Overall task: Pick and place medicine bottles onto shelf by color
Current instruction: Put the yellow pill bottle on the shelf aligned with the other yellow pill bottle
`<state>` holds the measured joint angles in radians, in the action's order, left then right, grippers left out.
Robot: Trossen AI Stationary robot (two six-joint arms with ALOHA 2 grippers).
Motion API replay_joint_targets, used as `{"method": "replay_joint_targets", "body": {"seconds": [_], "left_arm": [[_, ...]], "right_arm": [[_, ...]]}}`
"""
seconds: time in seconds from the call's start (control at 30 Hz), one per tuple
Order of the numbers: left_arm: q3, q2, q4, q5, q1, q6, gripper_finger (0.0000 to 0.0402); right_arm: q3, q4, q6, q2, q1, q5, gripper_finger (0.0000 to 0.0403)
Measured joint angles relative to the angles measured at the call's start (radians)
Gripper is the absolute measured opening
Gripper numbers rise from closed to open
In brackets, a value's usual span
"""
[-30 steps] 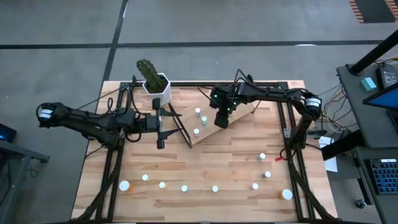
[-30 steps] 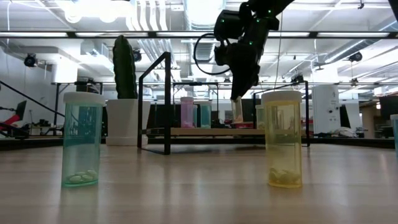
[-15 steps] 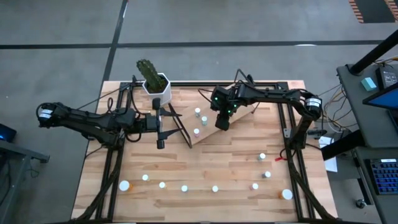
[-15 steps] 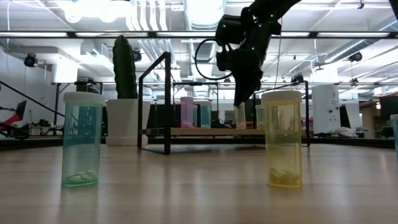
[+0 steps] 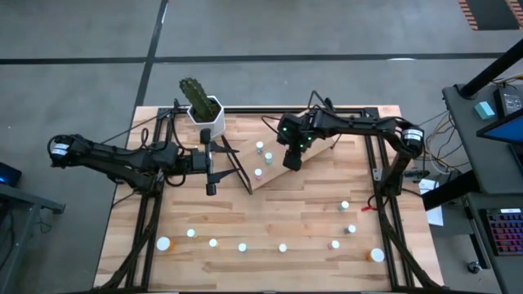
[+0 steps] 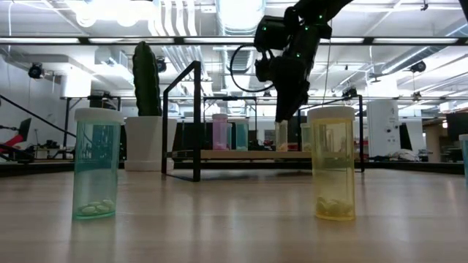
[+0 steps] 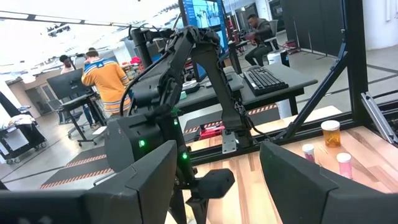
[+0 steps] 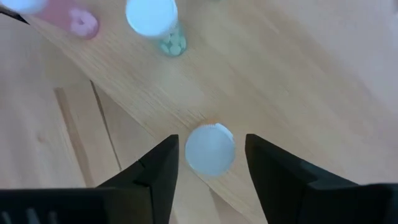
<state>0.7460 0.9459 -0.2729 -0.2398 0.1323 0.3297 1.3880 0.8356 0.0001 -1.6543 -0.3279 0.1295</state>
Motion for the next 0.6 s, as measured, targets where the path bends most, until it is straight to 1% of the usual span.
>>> {"method": "replay_joint_targets", "body": {"seconds": [0.17, 0.3, 0.37, 0.43, 0.6], "left_arm": [[0.0, 0.0, -0.001, 0.0, 0.0, -0.004, 0.0215], [0.0, 0.0, -0.005, 0.0, 0.001, -0.038, 0.0215], [0.0, 0.0, -0.006, 0.001, 0.001, -0.085, 0.0215], [-0.004, 0.005, -0.019, 0.012, 0.001, -0.153, 0.0215], [-0.028, 0.041, -0.108, 0.061, 0.028, -0.273, 0.0215]], "right_arm": [[0.019, -0.004, 0.013, 0.061, 0.009, -0.003, 0.0182], [0.008, -0.015, 0.027, 0.151, 0.056, -0.002, 0.0182], [-0.018, -0.039, 0.036, 0.205, 0.097, -0.004, 0.0181], [-0.06, -0.106, 0.054, 0.26, 0.153, -0.024, 0.0179], [-0.206, -0.278, 0.055, 0.389, 0.317, -0.08, 0.0176]]}}
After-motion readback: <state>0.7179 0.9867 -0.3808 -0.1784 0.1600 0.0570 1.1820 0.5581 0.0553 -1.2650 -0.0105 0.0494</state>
